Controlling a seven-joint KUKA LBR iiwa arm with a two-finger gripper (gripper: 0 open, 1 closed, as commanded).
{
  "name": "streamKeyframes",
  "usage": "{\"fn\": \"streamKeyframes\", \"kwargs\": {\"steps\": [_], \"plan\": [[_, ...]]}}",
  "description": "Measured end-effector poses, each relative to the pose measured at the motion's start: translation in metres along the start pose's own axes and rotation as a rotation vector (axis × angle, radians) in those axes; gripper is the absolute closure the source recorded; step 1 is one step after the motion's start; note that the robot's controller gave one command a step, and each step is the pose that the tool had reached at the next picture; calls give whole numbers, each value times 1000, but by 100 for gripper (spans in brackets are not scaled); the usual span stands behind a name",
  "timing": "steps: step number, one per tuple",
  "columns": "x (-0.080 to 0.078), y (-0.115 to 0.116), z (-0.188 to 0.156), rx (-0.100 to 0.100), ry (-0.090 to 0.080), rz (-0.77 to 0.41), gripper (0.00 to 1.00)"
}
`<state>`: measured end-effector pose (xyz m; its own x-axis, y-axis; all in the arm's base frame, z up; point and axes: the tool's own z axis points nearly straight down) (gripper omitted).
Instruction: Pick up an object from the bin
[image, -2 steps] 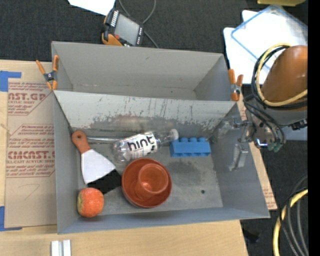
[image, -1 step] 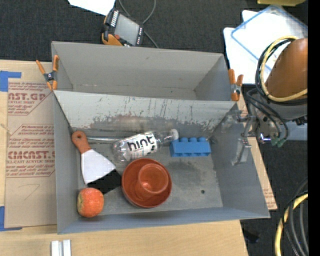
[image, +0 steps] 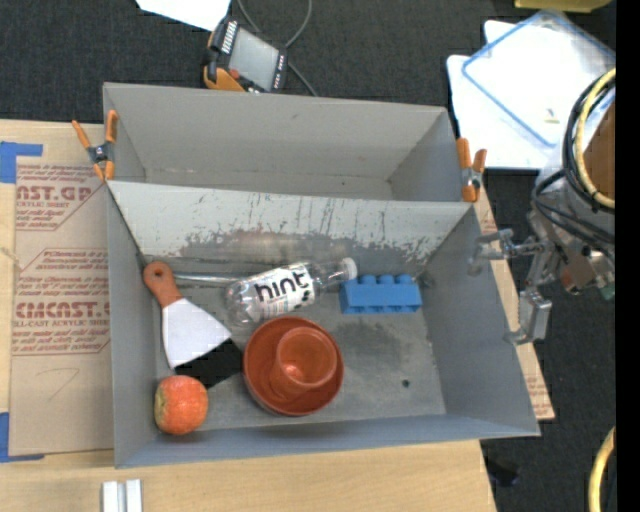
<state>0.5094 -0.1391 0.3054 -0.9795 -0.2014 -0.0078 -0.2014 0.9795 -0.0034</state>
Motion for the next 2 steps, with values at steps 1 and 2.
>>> {"fn": "streamKeyframes", "kwargs": {"steps": [1,2], "plan": [[-13,33,73,4,-14,160,0],[-9,25,18,6,-11,115,0]]}}
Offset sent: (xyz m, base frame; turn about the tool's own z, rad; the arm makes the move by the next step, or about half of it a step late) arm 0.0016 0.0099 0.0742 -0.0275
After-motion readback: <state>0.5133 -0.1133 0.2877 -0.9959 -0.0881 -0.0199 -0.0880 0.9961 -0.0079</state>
